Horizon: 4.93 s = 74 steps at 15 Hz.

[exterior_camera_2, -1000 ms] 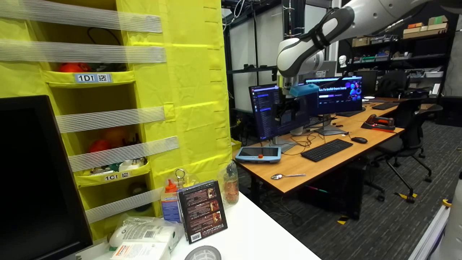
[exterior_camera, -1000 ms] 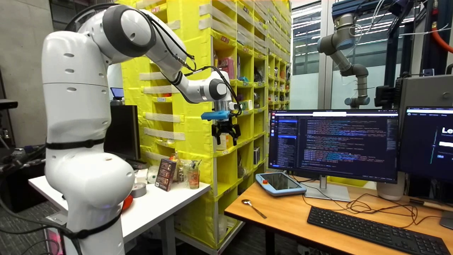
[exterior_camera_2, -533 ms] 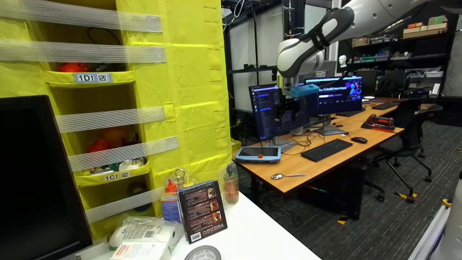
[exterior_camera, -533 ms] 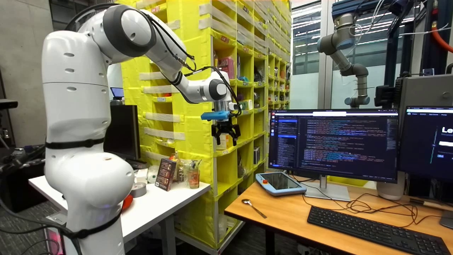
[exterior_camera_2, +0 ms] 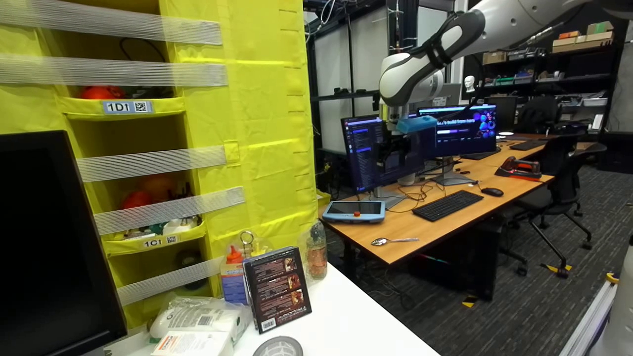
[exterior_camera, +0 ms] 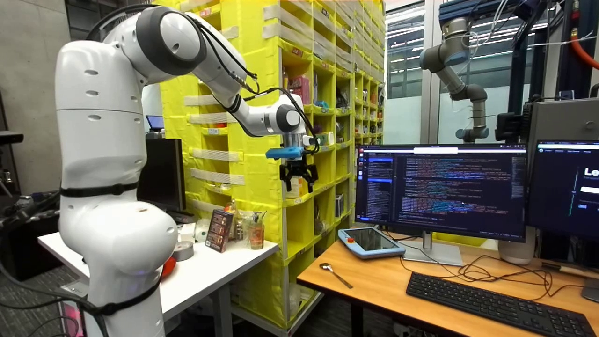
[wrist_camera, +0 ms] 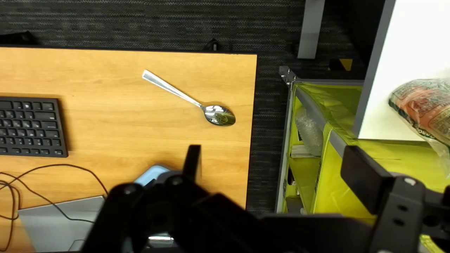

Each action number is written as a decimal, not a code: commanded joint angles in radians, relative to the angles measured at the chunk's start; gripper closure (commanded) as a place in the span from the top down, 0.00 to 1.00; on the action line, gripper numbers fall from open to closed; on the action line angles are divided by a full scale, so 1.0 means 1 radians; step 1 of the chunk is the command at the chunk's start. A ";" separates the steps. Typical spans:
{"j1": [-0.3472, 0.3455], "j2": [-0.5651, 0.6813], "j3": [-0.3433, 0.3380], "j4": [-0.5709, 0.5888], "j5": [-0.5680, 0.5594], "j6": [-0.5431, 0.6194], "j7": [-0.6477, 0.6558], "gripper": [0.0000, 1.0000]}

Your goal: Move the spoon to the other table to the left

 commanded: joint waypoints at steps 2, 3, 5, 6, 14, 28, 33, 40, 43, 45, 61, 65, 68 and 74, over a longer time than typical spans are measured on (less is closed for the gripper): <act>0.000 0.016 -0.003 0.011 0.003 -0.006 -0.004 1.00; -0.001 0.032 -0.004 0.021 0.004 -0.011 -0.004 1.00; -0.003 0.077 -0.007 0.045 0.003 -0.030 -0.007 1.00; -0.004 0.105 -0.009 0.056 0.003 -0.033 -0.006 1.00; -0.015 0.367 -0.011 0.220 0.038 -0.040 -0.015 1.00; -0.013 0.591 -0.096 0.377 -0.187 0.036 -0.016 1.00; -0.023 0.613 -0.087 0.405 -0.241 0.065 -0.060 1.00; -0.040 0.668 -0.023 0.451 -0.141 -0.012 -0.174 1.00; -0.025 0.652 -0.034 0.411 -0.162 0.038 -0.155 1.00; -0.025 0.652 -0.035 0.412 -0.162 0.038 -0.155 1.00; -0.057 0.774 -0.009 0.534 -0.062 -0.032 -0.185 1.00; -0.066 0.792 -0.006 0.564 -0.051 -0.046 -0.190 1.00; -0.081 0.808 0.019 0.582 -0.031 -0.058 -0.232 1.00; -0.075 0.908 0.013 0.667 -0.044 -0.102 -0.256 1.00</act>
